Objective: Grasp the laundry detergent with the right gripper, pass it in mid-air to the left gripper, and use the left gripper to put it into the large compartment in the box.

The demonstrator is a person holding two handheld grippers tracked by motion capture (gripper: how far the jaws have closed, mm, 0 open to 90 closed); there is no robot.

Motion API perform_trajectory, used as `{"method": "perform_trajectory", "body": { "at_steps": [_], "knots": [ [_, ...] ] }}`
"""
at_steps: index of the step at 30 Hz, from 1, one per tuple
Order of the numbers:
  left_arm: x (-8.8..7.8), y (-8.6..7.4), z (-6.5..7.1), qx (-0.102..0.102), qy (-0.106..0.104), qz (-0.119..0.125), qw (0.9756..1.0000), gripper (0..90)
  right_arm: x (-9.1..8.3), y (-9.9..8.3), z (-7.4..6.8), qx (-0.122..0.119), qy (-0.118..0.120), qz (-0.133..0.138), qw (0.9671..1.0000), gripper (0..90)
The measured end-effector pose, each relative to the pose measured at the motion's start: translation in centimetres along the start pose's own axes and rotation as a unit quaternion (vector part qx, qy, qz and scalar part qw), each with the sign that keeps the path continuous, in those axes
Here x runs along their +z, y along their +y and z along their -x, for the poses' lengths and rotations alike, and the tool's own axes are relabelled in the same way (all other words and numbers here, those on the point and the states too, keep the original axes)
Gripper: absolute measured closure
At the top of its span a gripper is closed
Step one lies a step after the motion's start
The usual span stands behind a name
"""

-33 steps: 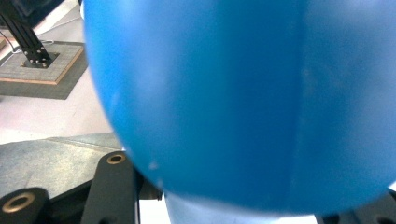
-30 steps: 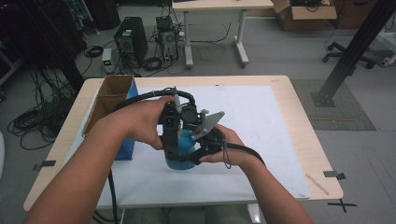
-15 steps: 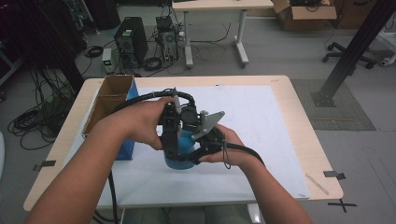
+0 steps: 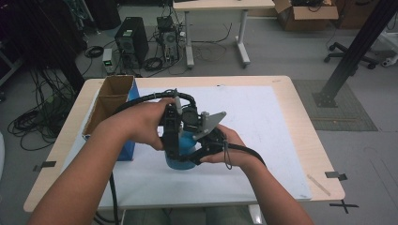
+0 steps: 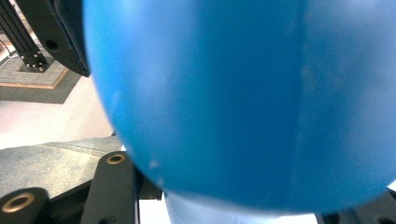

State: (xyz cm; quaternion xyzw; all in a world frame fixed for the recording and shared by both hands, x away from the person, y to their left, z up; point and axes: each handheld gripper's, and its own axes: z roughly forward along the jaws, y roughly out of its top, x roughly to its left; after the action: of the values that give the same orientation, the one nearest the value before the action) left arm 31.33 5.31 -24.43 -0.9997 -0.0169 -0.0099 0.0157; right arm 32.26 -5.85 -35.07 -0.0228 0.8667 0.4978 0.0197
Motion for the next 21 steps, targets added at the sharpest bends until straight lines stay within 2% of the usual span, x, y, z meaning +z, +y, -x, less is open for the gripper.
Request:
{"method": "perform_trajectory", "body": {
  "at_steps": [7, 21],
  "knots": [
    [0.04, 0.19, -0.01, 0.002, -0.003, 0.0, 1.0, 18.7, -0.12, -0.02, -0.06, 0.0, -0.001, 0.002, 1.0, 45.6],
    [-0.21, 0.31, 0.03, 0.002, 0.005, -0.005, 1.0, 25.6, -0.22, -0.02, -0.05, 0.003, -0.001, 0.004, 1.0, 45.5]
  ]
}}
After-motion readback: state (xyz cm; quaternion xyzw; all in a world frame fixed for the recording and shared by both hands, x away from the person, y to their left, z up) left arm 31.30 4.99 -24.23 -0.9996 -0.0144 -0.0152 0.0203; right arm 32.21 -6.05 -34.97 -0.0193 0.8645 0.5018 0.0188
